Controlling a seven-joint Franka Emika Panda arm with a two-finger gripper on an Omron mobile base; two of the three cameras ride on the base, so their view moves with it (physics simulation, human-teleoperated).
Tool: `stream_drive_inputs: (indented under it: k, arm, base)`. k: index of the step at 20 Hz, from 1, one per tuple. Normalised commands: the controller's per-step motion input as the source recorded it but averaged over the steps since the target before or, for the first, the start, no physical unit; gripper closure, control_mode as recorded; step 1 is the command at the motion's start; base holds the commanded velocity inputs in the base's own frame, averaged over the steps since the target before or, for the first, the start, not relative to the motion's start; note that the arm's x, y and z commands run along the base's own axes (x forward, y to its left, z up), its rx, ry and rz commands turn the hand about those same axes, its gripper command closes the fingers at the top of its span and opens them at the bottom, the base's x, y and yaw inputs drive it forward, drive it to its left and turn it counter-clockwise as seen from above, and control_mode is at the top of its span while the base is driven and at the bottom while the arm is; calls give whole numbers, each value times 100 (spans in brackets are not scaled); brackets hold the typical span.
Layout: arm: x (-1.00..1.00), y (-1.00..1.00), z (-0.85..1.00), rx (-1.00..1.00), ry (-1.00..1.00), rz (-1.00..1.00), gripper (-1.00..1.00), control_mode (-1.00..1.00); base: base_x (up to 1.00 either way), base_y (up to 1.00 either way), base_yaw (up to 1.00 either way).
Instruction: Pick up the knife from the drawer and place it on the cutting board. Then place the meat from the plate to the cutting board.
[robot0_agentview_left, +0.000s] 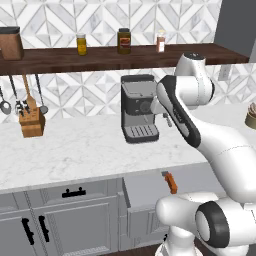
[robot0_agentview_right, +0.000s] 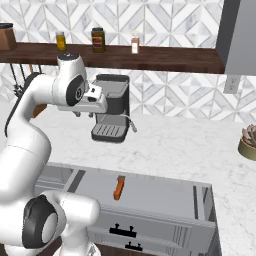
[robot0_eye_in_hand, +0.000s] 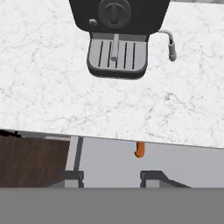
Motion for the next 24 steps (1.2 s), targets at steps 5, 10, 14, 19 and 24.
stream_drive_inputs:
  k: [5, 10, 14, 19, 24]
  arm:
    - [-15, 4, 0, 0, 2, -5, -100, -100]
    - [-45, 6, -3, 0, -10, -22, -100, -100]
    - [-8, 0, 0, 0, -4, -32, -100, -100]
    - [0, 0, -6, 0, 1, -17, -100, -100]
    - [-1, 0, -3, 0, 3, 0, -100, 100]
  base:
    - [0, 0, 0]
    - [0, 0, 0]
    - [0, 0, 0]
    - [0, 0, 0]
    - [-26, 5, -9]
